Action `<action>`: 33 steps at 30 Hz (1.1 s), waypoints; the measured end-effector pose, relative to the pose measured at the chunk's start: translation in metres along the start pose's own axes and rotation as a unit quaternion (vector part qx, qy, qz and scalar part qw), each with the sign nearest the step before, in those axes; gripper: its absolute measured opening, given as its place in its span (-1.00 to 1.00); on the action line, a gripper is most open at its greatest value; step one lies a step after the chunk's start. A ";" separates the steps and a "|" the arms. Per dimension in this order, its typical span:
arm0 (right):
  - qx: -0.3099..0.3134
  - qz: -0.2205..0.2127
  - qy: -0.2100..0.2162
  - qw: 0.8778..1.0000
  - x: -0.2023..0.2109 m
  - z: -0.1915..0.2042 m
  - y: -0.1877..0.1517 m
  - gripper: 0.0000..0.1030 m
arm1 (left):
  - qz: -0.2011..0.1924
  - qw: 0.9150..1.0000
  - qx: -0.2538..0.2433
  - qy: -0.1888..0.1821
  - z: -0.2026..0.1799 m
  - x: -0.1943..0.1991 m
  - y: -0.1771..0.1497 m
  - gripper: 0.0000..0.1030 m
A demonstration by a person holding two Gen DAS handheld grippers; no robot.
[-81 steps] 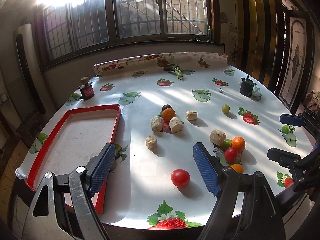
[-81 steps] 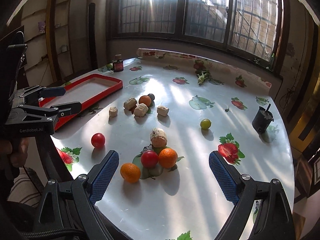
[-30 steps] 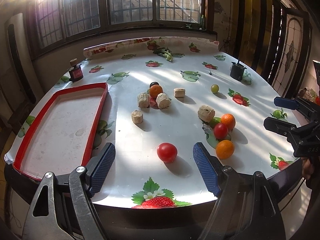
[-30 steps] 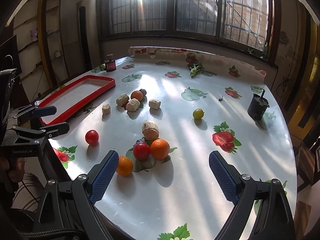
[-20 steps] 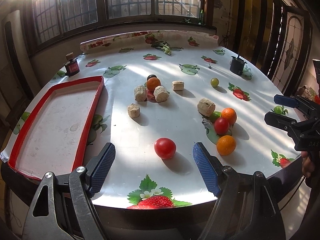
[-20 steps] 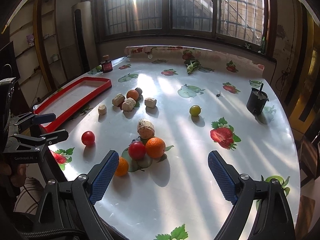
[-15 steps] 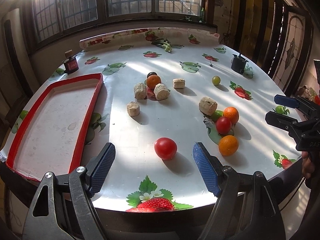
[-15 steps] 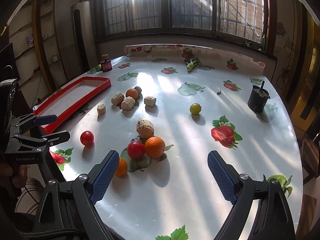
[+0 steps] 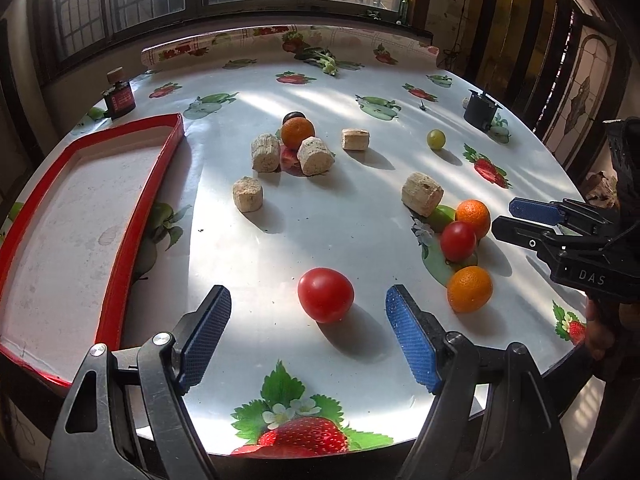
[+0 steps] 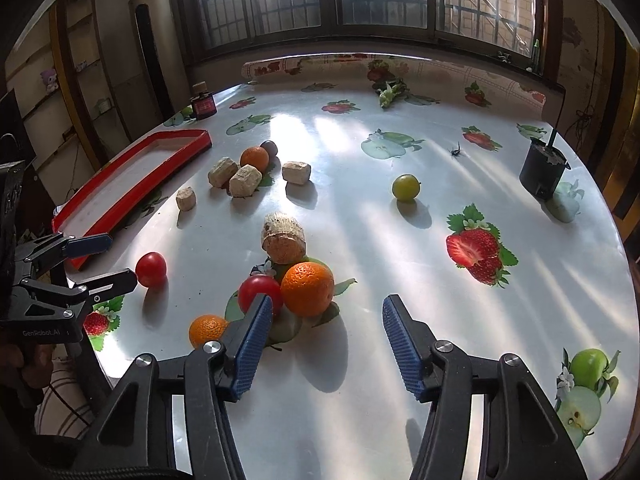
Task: Organize fruits
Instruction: 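Close the left tool on the red tomato while the right tool grasps the orange, then carry the tomato into the red tray with the left tool while the right tool places the orange there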
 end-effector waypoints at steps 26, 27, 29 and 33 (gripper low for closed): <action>-0.075 0.031 0.071 0.994 -0.040 0.001 0.008 -0.34 | 0.037 0.998 0.011 -0.057 -0.003 -0.027 -0.006 -0.41; -0.072 0.033 0.068 0.995 -0.039 0.002 0.007 -0.34 | 0.038 0.997 0.015 -0.062 -0.003 -0.026 -0.006 -0.41; -0.065 0.030 0.061 0.996 -0.035 0.005 0.007 -0.34 | 0.038 0.997 0.018 -0.067 -0.002 -0.024 -0.006 -0.41; -0.041 0.017 0.043 0.998 -0.020 0.012 0.009 -0.35 | 0.026 0.997 0.017 -0.068 -0.001 -0.015 -0.001 -0.42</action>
Point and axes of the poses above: each gripper's, at about its wrist camera, not at the fingertips, and x roughly against the way its jaws point, z to its left, y to its top, the point moved 5 cm from there along -x, roughly the way its jaws point, and after that the axes turned 13 degrees about -z, right-handed, at the moved point
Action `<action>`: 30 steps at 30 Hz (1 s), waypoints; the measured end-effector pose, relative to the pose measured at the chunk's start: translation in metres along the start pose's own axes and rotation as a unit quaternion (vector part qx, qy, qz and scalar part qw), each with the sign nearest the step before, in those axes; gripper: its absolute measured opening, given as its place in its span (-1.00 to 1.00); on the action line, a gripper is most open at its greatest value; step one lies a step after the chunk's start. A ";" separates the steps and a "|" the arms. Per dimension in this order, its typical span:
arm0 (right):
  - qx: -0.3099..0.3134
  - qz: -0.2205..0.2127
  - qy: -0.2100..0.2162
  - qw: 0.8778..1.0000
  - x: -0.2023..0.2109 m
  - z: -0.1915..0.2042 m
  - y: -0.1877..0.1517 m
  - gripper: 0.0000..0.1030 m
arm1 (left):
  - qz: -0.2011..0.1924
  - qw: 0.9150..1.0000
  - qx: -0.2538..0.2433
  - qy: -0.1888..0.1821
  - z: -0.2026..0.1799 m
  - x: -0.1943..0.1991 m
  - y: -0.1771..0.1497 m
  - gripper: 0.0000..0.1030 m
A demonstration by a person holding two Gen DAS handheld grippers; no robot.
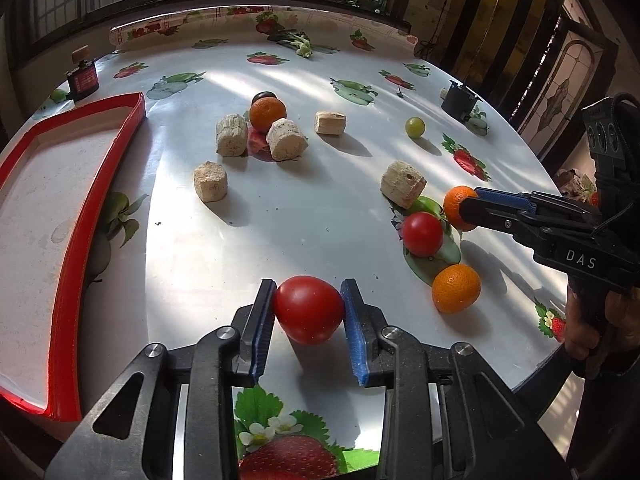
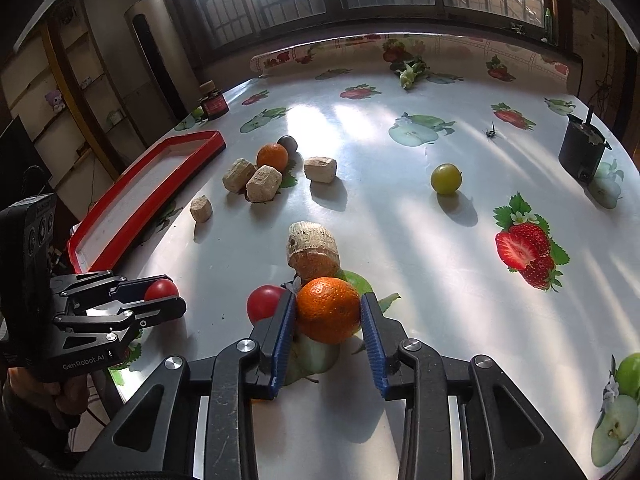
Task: Organize fruits
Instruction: 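Carry the tomato into the red tray with the left tool while the right tool places the orange there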
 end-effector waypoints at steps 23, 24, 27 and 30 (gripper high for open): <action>0.065 -0.040 0.080 0.994 0.011 0.101 0.037 -0.36 | -0.063 0.994 0.032 0.083 0.076 0.065 0.018 -0.42; 0.067 -0.039 0.083 0.993 0.008 0.106 0.037 -0.36 | -0.064 0.994 0.034 0.086 0.080 0.066 0.018 -0.42; 0.076 -0.035 0.095 0.992 0.002 0.120 0.038 -0.36 | -0.066 0.992 0.041 0.097 0.092 0.070 0.017 -0.42; 0.081 -0.031 0.106 0.991 -0.005 0.133 0.040 -0.36 | -0.068 0.991 0.047 0.107 0.103 0.075 0.016 -0.42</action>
Point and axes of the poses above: each gripper's, at about its wrist camera, not at the fingertips, and x roughly against the way its jaws point, z to its left, y to its top, the point moved 5 cm from there along -x, roughly the way its jaws point, and after that the axes turned 13 degrees about -z, right-handed, at the moved point
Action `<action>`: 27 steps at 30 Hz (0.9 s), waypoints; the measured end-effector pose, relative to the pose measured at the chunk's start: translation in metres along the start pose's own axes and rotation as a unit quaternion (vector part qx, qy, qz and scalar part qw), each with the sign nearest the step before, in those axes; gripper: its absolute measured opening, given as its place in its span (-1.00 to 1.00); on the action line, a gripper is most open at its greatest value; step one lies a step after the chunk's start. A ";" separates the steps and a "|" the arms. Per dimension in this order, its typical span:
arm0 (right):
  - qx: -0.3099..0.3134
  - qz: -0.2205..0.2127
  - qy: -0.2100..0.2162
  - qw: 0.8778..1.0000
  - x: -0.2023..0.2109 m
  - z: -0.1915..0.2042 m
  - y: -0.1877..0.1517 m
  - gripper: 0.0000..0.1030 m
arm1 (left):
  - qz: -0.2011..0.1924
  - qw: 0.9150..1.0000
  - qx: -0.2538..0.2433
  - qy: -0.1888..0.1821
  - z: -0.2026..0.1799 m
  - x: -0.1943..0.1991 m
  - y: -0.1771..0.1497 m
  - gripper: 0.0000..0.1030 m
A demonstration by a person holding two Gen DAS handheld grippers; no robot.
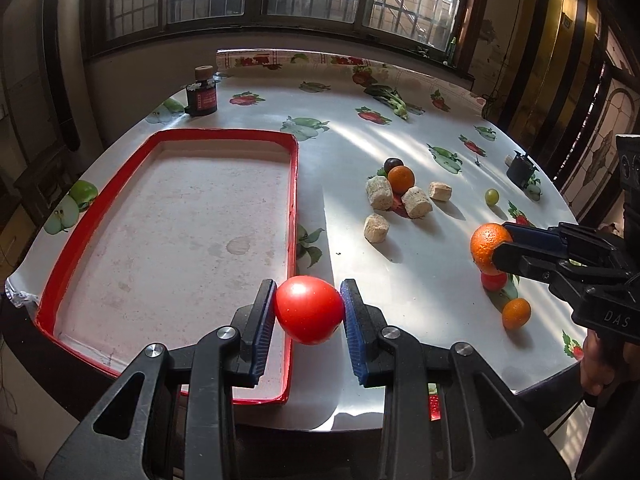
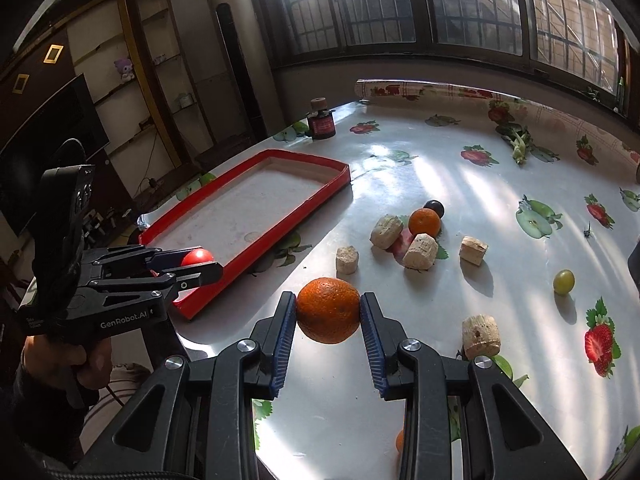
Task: Organize fruits
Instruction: 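Carry the tomato into the red tray with the left tool while the right tool places the orange there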
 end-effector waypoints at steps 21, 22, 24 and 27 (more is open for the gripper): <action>0.041 0.024 0.081 0.996 -0.067 0.081 0.028 -0.36 | 0.002 0.996 0.049 0.075 0.092 0.001 0.003 -0.42; 0.043 0.026 0.085 0.995 -0.072 0.086 0.029 -0.36 | 0.003 0.996 0.051 0.078 0.096 0.001 0.002 -0.42; 0.046 0.031 0.093 0.994 -0.080 0.094 0.030 -0.36 | 0.005 0.995 0.055 0.082 0.103 0.000 0.002 -0.42; 0.051 0.036 0.104 0.993 -0.092 0.105 0.031 -0.36 | 0.008 0.995 0.058 0.086 0.112 -0.002 0.001 -0.42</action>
Point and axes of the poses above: each gripper's, at about its wrist camera, not at the fingertips, and x roughly against the way its jaws point, z to its left, y to its top, the point moved 5 cm from there along -x, roughly the way its jaws point, and after that the axes turned 13 degrees about -z, right-handed, at the moved point
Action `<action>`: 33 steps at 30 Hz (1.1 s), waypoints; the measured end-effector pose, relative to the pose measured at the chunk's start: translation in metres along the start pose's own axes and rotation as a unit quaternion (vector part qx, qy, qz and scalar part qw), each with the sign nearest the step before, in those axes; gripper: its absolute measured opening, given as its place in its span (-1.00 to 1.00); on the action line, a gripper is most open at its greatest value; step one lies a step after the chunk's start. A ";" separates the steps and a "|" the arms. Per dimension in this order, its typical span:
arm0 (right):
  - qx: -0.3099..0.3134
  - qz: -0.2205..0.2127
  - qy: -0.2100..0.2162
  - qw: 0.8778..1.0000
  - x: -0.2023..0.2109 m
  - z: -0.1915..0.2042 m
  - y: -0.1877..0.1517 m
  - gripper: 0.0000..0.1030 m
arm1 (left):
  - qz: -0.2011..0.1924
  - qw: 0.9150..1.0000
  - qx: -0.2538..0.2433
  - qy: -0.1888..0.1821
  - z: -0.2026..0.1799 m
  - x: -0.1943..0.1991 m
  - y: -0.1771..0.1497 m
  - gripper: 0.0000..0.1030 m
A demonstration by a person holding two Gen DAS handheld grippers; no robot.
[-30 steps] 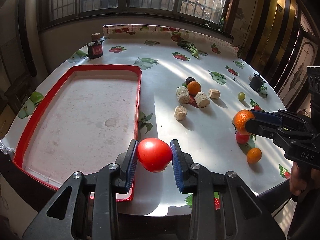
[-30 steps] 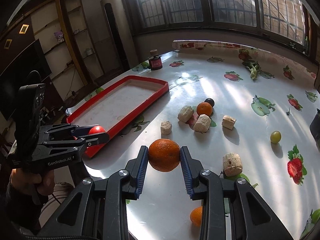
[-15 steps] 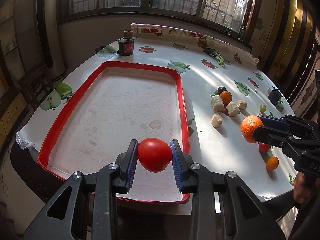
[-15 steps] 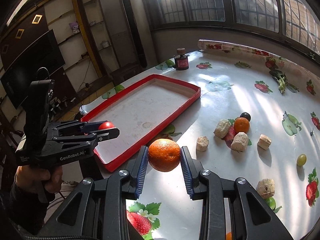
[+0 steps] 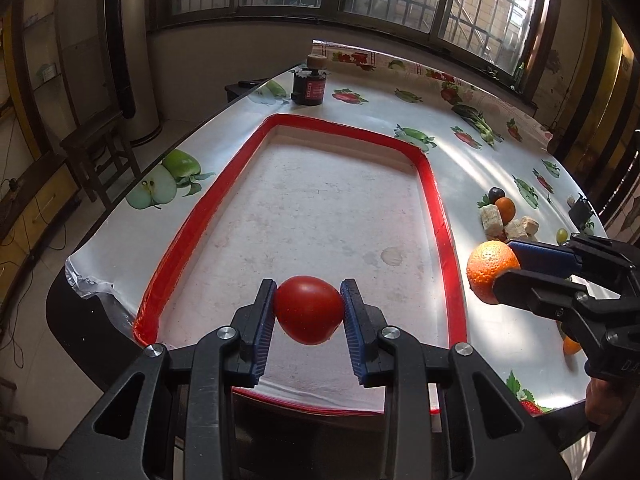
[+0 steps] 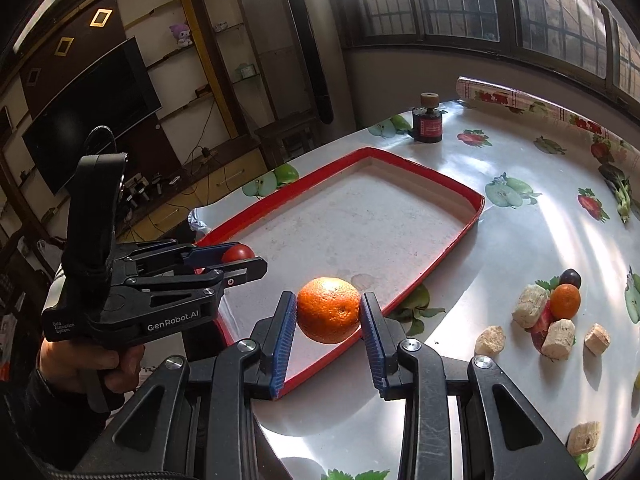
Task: Organize fruits
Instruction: 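Carry the tomato into the red tray with the left tool while the right tool places the orange there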
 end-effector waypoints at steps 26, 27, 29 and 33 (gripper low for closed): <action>0.007 0.065 -0.003 0.998 -0.080 -0.008 -0.011 -0.36 | 0.044 0.999 0.000 0.014 0.016 -0.032 -0.008 -0.42; 0.008 0.069 -0.003 0.998 -0.083 -0.008 -0.012 -0.36 | 0.048 0.999 0.001 0.016 0.017 -0.034 -0.010 -0.42; 0.006 0.073 -0.002 0.997 -0.086 -0.009 -0.015 -0.36 | 0.051 0.999 0.002 0.019 0.018 -0.035 -0.012 -0.41; 0.003 0.071 0.002 0.997 -0.086 -0.010 -0.015 -0.33 | 0.052 0.998 0.002 0.026 0.018 -0.034 -0.012 -0.41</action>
Point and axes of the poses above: each gripper's, at about its wrist camera, not at the fingertips, and x roughly against the way its jaws point, z to its left, y to its top, the point moved 5 cm from there along -x, roughly the way its jaws point, and after that the axes turned 13 degrees about -z, right-handed, at the moved point
